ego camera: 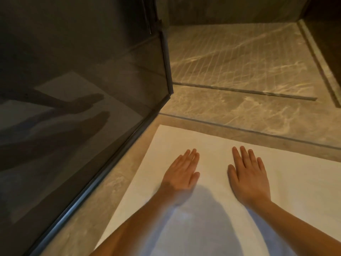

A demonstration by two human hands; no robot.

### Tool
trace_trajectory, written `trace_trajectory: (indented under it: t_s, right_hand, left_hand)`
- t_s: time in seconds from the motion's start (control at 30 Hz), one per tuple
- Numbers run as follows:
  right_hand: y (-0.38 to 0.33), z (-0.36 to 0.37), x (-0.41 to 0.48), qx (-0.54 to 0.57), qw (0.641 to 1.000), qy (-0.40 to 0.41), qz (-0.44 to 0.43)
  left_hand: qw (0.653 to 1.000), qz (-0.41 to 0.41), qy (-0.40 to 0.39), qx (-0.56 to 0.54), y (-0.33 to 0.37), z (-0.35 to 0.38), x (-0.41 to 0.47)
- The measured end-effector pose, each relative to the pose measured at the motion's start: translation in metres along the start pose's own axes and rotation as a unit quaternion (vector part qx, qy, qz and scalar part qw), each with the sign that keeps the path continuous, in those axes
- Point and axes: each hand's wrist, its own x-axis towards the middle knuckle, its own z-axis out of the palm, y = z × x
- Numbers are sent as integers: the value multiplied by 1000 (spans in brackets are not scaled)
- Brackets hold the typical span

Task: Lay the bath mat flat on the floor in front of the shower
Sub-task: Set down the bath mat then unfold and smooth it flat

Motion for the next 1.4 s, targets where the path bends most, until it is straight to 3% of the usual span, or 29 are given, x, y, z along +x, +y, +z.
trace_trajectory:
  t_s: [0.2,0.63,0.7,0.77,0.87,1.0,1.4]
  right_hand:
    - [1,1,0,2,1000,-3,-5]
    - [-1,-7,5,-25,998,-50,-2]
    - [-4,-20,6,-11,996,-87,-1]
    - [-9,-32,-4,29,998,-60,-4]
    - [-24,-26,-55,68,995,-5,-77]
    - [-20,-1,-105,8,993,-52,-108]
    - [-3,11,-104,-13,991,-44,-124]
  left_hand:
    - [996,-73,-31,32,-79,-24,-20]
    - [984,-90,-130,81,-73,-44,-15]
    - [974,-99,-137,153,-60,-54,-12]
    - [979,-79,-71,173,-32,-56,-16]
    - [997,-5,11,70,43,-28,-41]
    - [999,52,6,-17,107,10,-68]
    - [995,-94,-25,3,-19,-24,-120]
